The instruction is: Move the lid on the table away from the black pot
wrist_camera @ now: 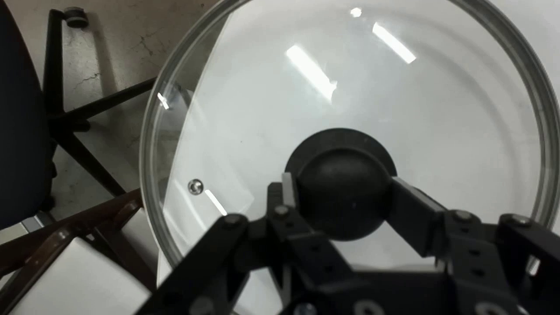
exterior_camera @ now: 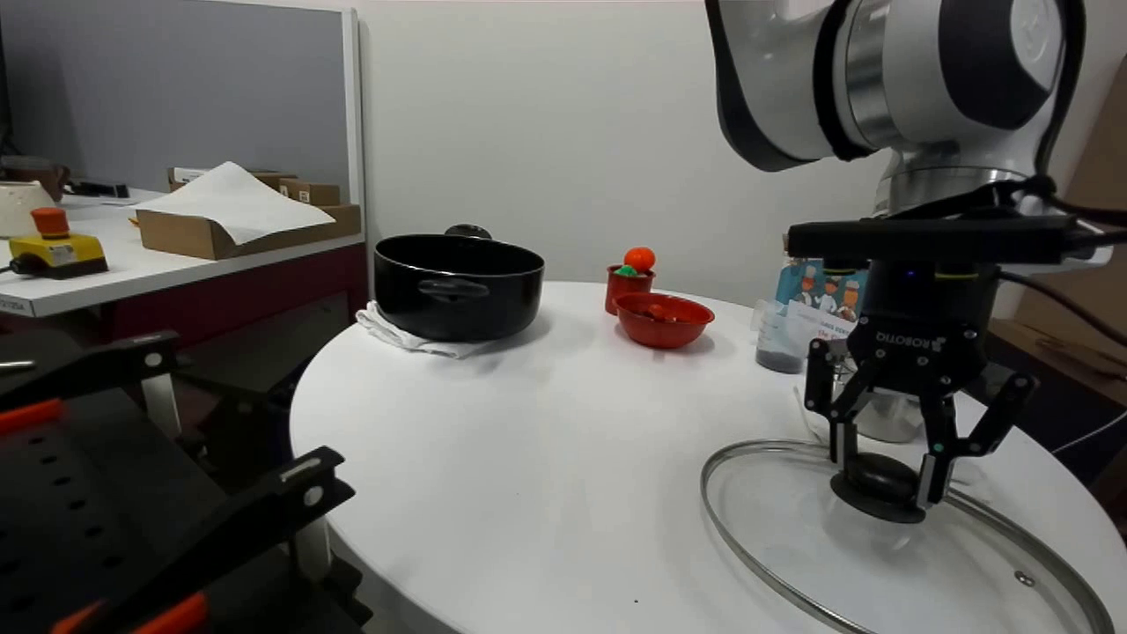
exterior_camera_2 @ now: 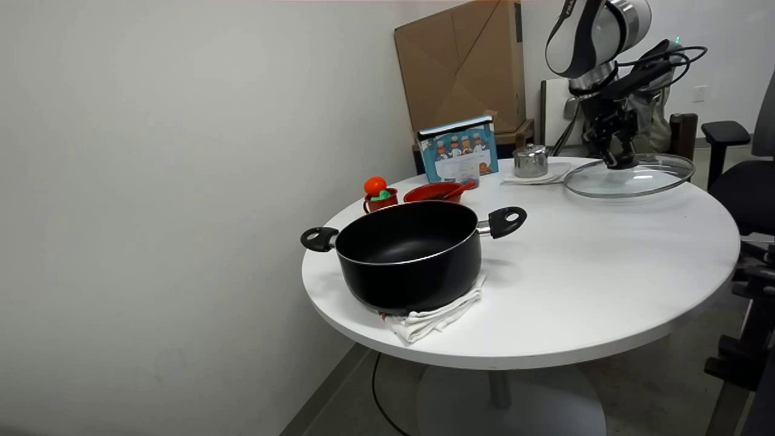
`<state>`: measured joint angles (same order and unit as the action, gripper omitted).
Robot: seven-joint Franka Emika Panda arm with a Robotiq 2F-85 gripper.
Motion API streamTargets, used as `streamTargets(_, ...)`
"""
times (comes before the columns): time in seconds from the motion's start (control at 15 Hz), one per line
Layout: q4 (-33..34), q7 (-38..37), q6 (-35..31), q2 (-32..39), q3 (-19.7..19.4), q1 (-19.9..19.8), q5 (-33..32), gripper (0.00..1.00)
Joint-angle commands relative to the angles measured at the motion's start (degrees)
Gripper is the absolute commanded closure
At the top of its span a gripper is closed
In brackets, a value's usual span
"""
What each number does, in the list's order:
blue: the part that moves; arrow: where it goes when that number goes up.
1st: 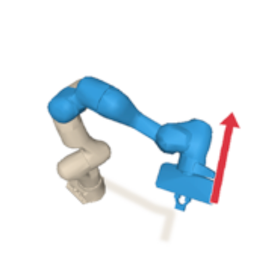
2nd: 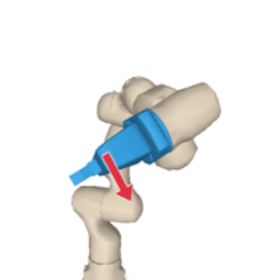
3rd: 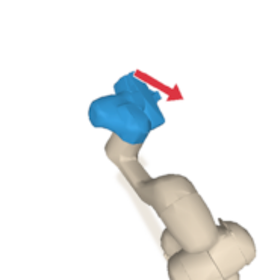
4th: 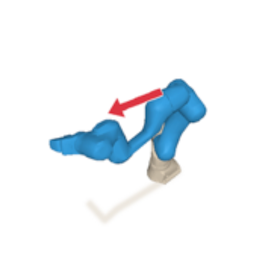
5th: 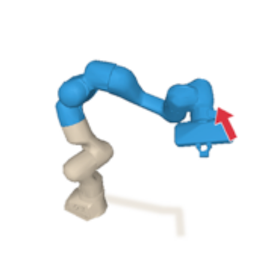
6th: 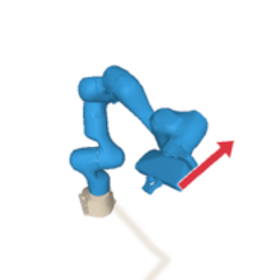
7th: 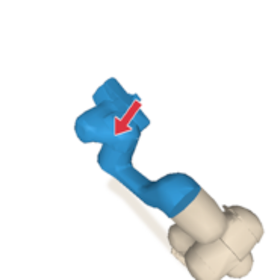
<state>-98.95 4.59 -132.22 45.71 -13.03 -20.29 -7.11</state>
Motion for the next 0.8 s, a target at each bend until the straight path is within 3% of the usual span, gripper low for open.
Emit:
streamTargets(0.0, 1.87, 0.56, 1.4, 0.65, 0.16, 0.57, 0.26, 0.74)
streamTargets(0.73, 0.91, 3.63, 0.91, 1.24, 1.39, 0.46, -0.06, 0.74)
